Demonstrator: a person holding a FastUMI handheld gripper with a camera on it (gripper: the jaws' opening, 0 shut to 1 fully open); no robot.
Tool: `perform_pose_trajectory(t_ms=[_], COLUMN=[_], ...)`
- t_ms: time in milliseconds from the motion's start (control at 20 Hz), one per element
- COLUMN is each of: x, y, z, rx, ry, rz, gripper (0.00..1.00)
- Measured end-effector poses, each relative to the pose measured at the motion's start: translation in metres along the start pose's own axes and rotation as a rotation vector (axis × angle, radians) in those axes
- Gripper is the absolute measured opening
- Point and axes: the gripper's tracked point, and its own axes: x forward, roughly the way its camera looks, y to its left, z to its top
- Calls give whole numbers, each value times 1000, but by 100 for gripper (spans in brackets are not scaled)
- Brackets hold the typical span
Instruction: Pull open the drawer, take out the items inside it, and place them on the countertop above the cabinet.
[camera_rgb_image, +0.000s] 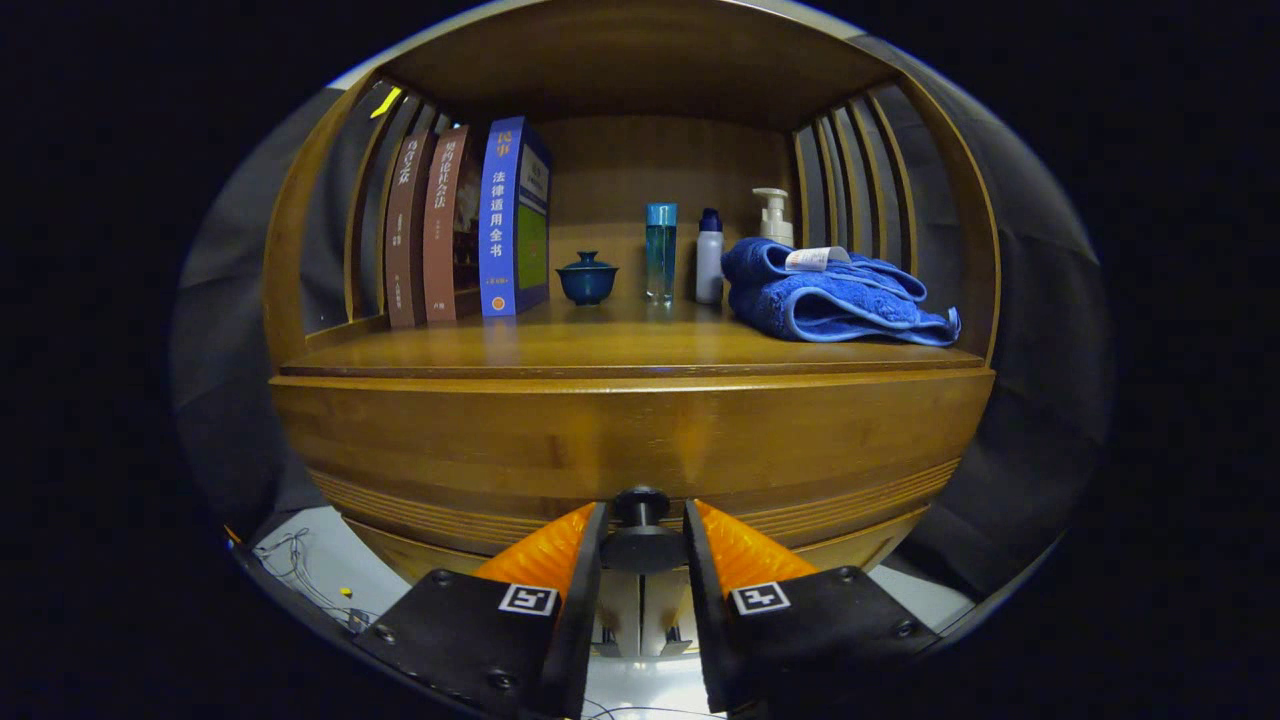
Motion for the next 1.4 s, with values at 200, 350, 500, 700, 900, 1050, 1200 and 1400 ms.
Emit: perform_pose_trajectory(t_ms=[200, 350, 500, 700, 900, 1050, 1200, 1400], x=[-6, -26, -54, -91, -117, -131, -142, -154], y=[-2, -4, -7, -11, -12, -14, -14, -15], z=[-3, -7, -14, -24, -30, -34, -37, -44], rx=[-12, -22, 4, 18, 36, 44, 42, 30], ry=[22, 19, 14, 2, 12, 29, 31, 42], rz=[9, 20, 25, 28, 45, 53, 61, 57], gripper=[30, 30, 30, 30, 29, 29, 29, 30])
